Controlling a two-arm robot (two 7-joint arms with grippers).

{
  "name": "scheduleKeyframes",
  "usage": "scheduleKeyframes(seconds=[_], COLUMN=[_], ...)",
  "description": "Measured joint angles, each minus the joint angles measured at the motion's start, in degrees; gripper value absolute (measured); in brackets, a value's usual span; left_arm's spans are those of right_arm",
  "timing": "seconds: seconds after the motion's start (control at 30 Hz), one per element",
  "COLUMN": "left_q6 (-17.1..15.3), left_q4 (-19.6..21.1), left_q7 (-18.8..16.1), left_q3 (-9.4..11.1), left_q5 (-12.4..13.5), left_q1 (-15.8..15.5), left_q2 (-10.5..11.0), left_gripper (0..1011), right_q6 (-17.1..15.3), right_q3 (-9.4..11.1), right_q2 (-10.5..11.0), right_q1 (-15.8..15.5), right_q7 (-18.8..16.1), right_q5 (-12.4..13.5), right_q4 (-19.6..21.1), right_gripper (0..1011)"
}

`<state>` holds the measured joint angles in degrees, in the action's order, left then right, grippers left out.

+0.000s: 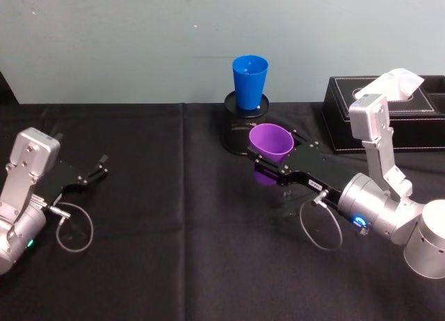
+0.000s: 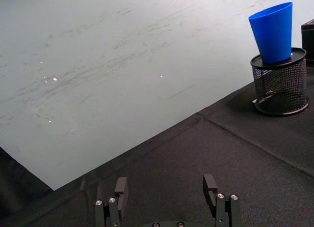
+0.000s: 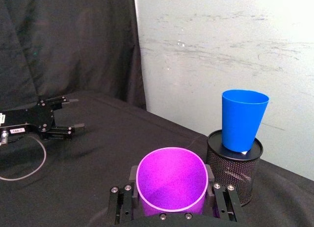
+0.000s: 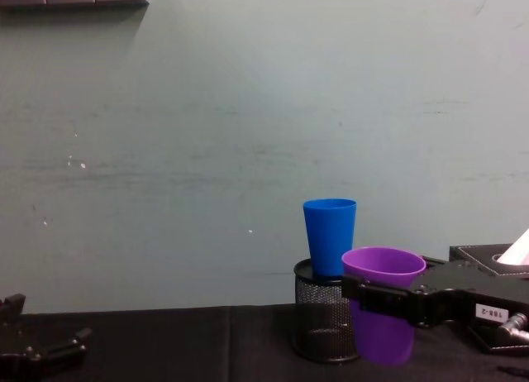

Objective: Pick up one cup with a gripper and tap it against the other cup.

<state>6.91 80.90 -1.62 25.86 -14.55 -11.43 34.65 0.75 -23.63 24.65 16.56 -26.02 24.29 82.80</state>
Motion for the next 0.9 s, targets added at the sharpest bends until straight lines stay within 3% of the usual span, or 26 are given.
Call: scheduleKeyframes(seconds=[0.9], left_q6=[0.0], left_q4=[0.0], left_q7=[0.0], left_q3=[0.0], left_q5=[0.0], left_q1=[0.0], left_q2=[0.0], left_gripper=[1000], right_q6=[0.0], right_q3=[0.0], right_q2=[0.0], right_q1=[0.0], right_q7=[0.0], right_q5=[0.0], right_q4=[0.0], right_gripper=[739])
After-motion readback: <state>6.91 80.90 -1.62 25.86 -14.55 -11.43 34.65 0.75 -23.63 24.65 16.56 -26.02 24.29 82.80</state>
